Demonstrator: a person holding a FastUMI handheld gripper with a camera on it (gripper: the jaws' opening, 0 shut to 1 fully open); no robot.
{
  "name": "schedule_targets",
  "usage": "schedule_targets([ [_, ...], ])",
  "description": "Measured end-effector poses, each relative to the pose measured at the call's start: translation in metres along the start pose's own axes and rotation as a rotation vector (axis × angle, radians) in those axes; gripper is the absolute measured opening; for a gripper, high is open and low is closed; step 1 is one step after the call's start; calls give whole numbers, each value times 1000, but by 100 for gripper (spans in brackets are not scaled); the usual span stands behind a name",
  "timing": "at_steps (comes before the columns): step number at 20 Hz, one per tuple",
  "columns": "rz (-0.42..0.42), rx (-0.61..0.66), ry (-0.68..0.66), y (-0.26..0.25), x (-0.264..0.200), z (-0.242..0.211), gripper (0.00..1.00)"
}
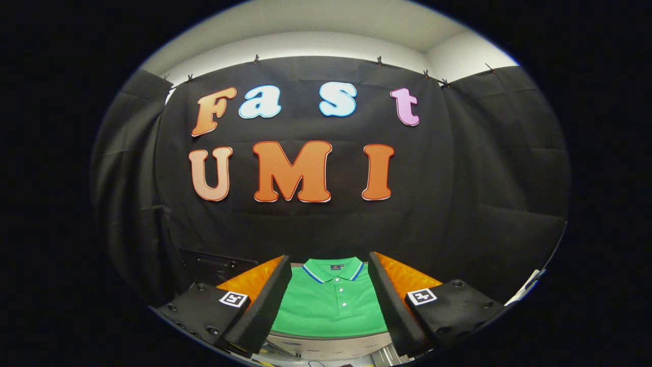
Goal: Put the clothes into the washing machine and then close the washing machine lid.
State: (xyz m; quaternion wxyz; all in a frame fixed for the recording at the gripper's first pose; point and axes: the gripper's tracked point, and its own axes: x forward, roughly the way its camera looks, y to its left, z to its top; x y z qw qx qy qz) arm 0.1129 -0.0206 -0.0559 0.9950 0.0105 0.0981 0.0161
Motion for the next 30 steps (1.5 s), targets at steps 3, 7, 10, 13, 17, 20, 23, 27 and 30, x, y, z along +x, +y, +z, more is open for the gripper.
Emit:
schedule_targets([
  [3, -6, -4, 82, -9, 36, -27, 98],
  [7, 3, -19, 196, -12, 82, -64, 98],
  [10, 7, -30, 292, -15, 112, -94, 98],
  [13, 7, -13, 411, -19, 134, -132, 98],
  [17, -3, 0, 505, -29, 160, -163, 99],
  [20, -3, 7, 599, -33, 169, -183, 99],
  [23, -2, 49, 654, -34, 173, -195, 99],
  [27, 4, 56, 748, -33, 172, -198, 99],
  [30, -6, 51, 819, -32, 172, -199, 100],
])
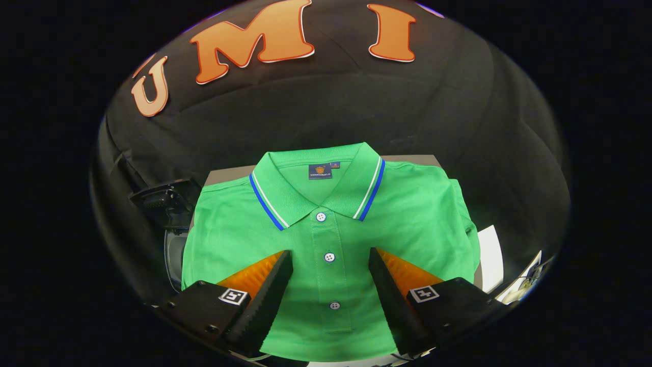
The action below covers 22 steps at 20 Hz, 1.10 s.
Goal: Put the clothes into the washing machine and then close the washing machine lid.
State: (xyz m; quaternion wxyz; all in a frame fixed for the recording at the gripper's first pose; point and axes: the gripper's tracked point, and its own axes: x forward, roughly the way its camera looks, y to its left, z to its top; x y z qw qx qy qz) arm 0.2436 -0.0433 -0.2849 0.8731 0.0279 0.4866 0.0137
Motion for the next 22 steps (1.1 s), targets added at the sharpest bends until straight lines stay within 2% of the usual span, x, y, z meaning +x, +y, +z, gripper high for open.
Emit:
schedule_targets([
  [3, 0, 1, 41, 1, 0, -1, 100],
  [12, 25, -60, 99, 8, -4, -2, 69],
  [14, 32, -47, 107, 14, -4, -5, 67],
  [15, 28, -45, 102, 13, -3, -2, 56],
  [22, 11, -47, 131, 17, -6, -3, 53],
])
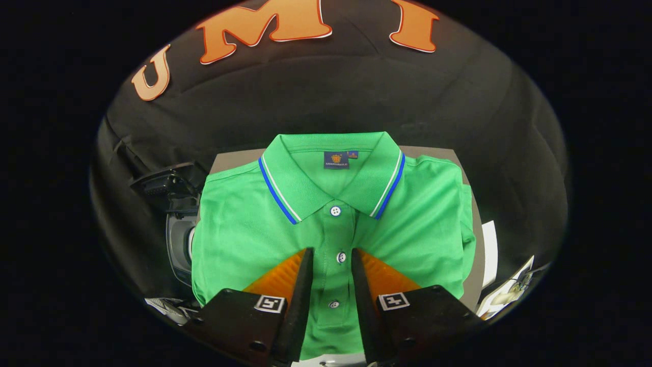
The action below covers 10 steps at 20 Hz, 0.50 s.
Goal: Put the clothes into the washing machine and then close the washing machine lid.
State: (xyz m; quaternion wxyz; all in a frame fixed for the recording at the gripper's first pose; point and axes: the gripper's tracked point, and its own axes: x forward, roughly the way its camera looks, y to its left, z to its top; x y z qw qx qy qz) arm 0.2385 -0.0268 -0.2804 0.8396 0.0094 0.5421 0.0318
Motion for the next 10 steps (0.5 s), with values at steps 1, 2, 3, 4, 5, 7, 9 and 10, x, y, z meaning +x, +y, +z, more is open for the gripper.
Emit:
schedule_targets([
  [1, -1, -4, -3, 0, 2, 1, 52],
  [2, 0, -5, 1, 1, 1, 0, 52],
  [3, 2, -5, -2, 0, 0, 0, 51],
  [4, 6, -3, -5, 0, 0, 0, 51],
  [5, 9, 0, -8, 0, 1, 0, 44],
  [7, 36, 10, -33, 6, 2, 0, 31],
  [9, 38, 7, -56, 11, 2, 1, 17],
  [10, 39, 10, -69, 9, 0, 3, 17],
])
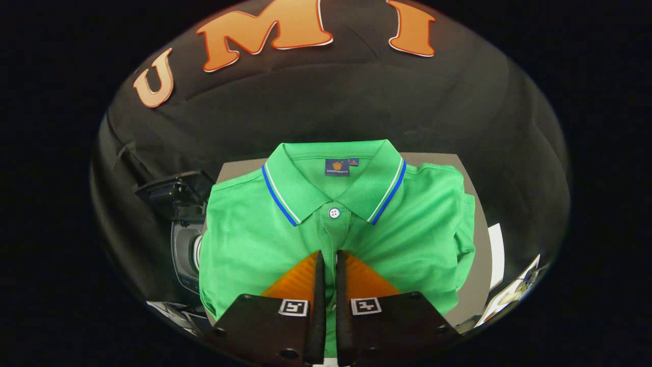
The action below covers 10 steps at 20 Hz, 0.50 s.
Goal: Put the clothes into the washing machine and then close the washing machine lid.
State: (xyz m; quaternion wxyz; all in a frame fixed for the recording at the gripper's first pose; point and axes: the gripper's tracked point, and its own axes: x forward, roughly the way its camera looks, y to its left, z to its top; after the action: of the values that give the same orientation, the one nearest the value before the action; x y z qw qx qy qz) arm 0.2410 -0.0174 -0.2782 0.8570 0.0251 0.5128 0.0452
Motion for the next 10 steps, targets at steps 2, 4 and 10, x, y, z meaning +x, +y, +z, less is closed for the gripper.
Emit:
schedule_targets([
  [2, 6, 14, 17, 1, 2, -1, 17],
  [4, 10, 15, 30, 0, 2, -2, 17],
  [10, 16, -13, -28, 1, 1, 1, 17],
])
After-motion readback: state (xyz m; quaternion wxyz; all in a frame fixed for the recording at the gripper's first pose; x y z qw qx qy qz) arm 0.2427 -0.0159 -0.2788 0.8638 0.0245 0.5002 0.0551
